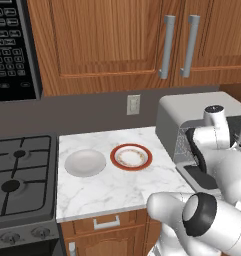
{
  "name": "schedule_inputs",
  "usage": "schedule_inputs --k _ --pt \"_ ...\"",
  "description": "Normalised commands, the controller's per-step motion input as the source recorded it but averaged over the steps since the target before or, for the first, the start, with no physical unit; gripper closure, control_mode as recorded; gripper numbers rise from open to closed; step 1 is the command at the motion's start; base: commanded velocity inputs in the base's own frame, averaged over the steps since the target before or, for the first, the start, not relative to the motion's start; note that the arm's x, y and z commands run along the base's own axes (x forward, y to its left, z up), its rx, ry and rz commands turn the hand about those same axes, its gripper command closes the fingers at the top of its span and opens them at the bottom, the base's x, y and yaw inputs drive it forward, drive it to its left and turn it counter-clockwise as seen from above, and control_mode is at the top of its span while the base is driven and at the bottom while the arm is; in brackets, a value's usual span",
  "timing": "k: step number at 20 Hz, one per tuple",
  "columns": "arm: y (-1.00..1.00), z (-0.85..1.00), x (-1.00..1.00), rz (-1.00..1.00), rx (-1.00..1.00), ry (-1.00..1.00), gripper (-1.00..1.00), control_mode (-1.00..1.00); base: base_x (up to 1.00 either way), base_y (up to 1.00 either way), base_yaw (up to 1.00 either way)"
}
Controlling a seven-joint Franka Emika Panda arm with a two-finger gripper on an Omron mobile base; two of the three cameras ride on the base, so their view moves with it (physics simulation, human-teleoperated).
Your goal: Open the toaster oven door. Place the bread on the top rack in the toaster oven and place the steak on the bottom rack.
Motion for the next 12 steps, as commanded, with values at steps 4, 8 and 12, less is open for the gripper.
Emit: schedule_inputs --k 4,8,12 --pt "-0.14 0.48 -0.46 0.00 0.01 0.00 -1.00 -1.00 0.00 0.00 0.00" --pt "-0.17 0.18 -0.77 0.00 0.06 0.00 -1.00 -1.00 0.00 0.00 0.00" --pt "-0.26 0.00 -0.66 0.03 0.10 0.00 -1.00 -1.00 0.00 0.00 0.00"
